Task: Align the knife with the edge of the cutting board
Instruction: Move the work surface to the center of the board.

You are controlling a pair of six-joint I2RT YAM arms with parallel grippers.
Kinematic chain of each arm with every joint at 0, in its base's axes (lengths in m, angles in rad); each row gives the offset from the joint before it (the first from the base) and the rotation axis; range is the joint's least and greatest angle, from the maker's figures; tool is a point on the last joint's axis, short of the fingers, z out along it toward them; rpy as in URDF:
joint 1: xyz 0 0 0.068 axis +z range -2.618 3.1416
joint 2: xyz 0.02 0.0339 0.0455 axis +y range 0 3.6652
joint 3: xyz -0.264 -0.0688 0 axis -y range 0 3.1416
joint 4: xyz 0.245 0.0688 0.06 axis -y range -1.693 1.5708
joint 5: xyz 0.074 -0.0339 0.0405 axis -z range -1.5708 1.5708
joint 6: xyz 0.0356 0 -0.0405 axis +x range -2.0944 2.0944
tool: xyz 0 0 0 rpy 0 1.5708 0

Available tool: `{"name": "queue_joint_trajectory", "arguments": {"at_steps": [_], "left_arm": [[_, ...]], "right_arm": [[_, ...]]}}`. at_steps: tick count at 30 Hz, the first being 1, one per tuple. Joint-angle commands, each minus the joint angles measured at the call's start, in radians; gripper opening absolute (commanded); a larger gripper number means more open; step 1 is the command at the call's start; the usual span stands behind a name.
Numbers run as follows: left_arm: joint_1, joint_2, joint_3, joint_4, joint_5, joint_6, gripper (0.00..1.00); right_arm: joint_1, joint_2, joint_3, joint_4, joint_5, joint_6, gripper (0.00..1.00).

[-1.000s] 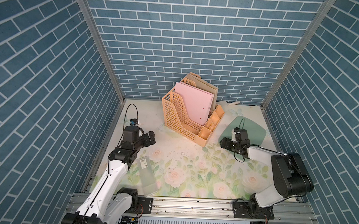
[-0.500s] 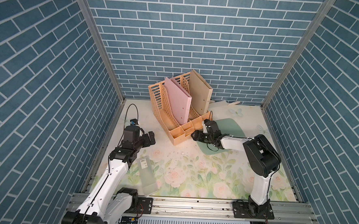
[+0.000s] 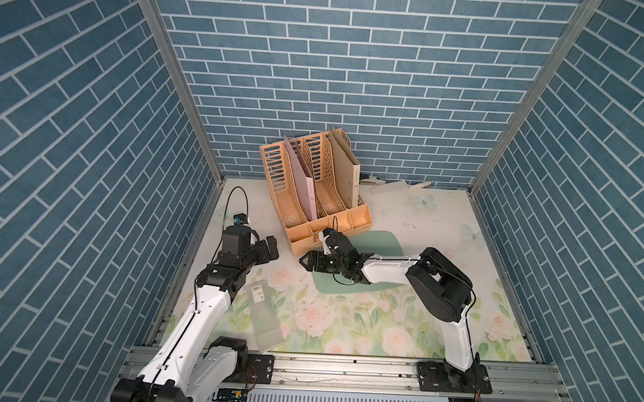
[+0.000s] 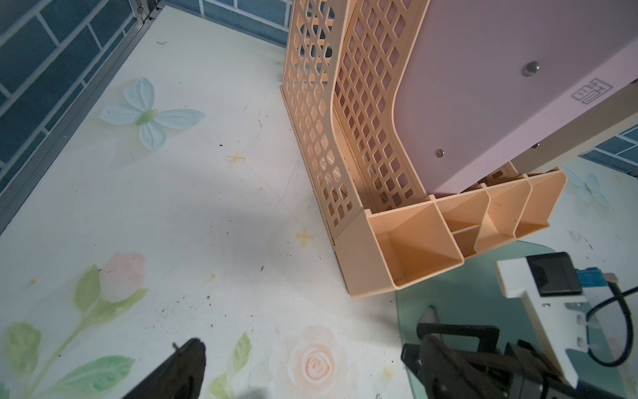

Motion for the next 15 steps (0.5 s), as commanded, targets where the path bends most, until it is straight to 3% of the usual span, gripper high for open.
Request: {"name": "queue_joint_trajectory", "arguments": {"at_steps": [1, 9, 15], "left_arm": [[-0.003, 0.001, 0.015, -0.006, -0.014, 0.002, 1.0], [-0.03, 0.01, 0.0, 0.033, 0.039, -0.018, 1.0], [-0.171, 0.061, -0.078, 0.184, 0.201, -0.134, 0.99]], "right_arm": [[0.006, 0.004, 0.018, -0.029, -0.039, -0.01, 0.84], [-0.043, -0.299, -0.159, -0.124, 0.075, -0.323, 0.9], [-0.349, -0.493, -0.405, -0.179, 0.133, -0.338, 0.89]]}}
